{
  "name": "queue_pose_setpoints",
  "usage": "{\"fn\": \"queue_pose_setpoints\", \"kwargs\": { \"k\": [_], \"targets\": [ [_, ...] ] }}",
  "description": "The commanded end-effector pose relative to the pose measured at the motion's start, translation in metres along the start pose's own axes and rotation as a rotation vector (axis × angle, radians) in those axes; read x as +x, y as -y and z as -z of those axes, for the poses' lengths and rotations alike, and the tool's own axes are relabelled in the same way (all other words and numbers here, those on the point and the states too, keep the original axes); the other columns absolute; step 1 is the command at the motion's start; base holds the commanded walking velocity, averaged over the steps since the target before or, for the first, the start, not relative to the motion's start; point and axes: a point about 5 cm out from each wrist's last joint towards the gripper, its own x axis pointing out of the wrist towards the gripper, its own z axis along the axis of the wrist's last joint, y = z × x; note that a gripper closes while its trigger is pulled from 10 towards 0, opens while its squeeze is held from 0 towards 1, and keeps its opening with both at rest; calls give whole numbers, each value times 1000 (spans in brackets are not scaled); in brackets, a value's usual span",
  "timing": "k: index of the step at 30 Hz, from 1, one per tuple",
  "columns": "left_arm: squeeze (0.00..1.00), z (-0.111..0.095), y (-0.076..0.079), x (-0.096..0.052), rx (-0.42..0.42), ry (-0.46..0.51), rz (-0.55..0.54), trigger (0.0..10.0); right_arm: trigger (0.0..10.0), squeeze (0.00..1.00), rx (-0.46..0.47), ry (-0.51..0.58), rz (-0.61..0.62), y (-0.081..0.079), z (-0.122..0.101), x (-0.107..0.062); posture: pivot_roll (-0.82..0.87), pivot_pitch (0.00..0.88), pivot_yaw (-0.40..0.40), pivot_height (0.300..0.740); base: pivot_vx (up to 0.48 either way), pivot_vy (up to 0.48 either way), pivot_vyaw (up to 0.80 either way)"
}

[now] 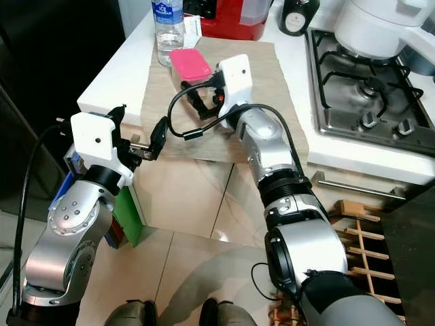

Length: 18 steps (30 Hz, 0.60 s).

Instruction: Restocking fridge

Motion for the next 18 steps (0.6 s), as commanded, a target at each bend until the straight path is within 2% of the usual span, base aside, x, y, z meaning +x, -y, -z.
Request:
{"fn": "queue_pose_setpoints", "kwargs": {
  "k": [1,7,18],
  "targets": [
    [0,-2,3,-2,0,11,1,10000,10000,0,4,-9,11,-2,2,-1,62,141,-127,740,0,0,0],
    [0,-2,4,-2,-1,12,1,10000,10000,0,72,-30,13,-18,6,6,62,144,-131,740,0,0,0],
    [0,-1,5,-3,-4,9,-3,10000,10000,0,150,-81,121,-11,10,8,62,146,-136,740,0,0,0]
  ]
}}
